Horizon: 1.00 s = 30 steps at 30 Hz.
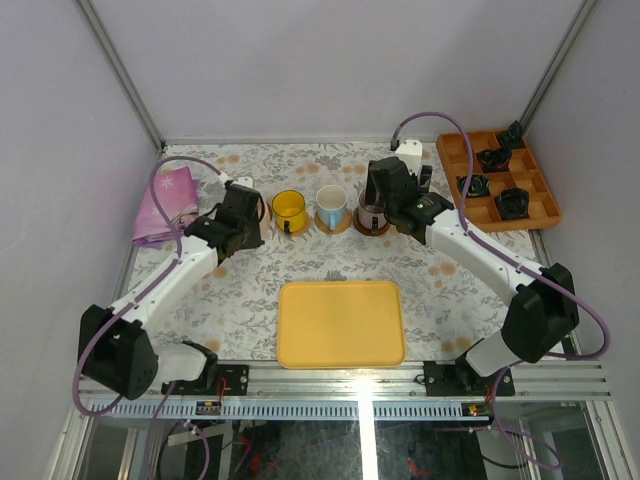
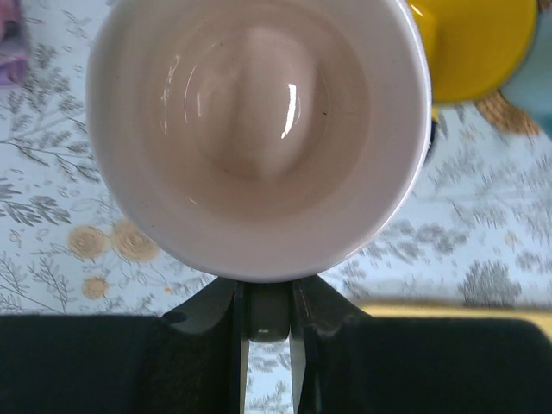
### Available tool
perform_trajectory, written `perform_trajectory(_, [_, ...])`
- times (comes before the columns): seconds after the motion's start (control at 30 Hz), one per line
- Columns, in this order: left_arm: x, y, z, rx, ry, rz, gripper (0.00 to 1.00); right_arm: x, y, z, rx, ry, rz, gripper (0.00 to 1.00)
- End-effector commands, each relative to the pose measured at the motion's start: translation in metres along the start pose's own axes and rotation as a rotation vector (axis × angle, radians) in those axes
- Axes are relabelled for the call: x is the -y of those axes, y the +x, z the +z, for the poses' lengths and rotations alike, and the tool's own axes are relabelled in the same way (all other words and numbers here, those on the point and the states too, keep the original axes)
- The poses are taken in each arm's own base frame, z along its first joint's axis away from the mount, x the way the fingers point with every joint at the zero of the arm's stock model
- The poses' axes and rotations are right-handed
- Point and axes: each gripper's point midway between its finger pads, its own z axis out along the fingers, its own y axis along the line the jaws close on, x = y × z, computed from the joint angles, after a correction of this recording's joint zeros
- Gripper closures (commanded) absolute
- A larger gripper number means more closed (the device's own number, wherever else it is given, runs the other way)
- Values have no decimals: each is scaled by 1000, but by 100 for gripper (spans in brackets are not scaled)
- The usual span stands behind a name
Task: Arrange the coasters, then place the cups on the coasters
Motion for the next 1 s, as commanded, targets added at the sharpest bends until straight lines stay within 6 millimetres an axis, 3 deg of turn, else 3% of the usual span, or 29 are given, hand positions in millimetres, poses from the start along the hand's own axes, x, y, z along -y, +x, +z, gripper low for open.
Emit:
perform_trajectory(0.0, [-3,-81,9,209,32,-136,100,-5,-47,3,105,4,6,9])
perform_trajectory(0.13, [-16,-103,30,231,0,-162,100,-2,-64,9,136,21,-17,8])
perform_trajectory(0.37, [-26,-120,69,221,-7,-169,100,9,-77,27,135,25,15,8])
perform_trajectory(0.67, [-27,-108,116,119,-13,-97,100,15,-70,45,87,12,55,8])
perform_trajectory(0.97, [-29,-93,119,55,8,-19,100,16,-65,48,65,8,72,8])
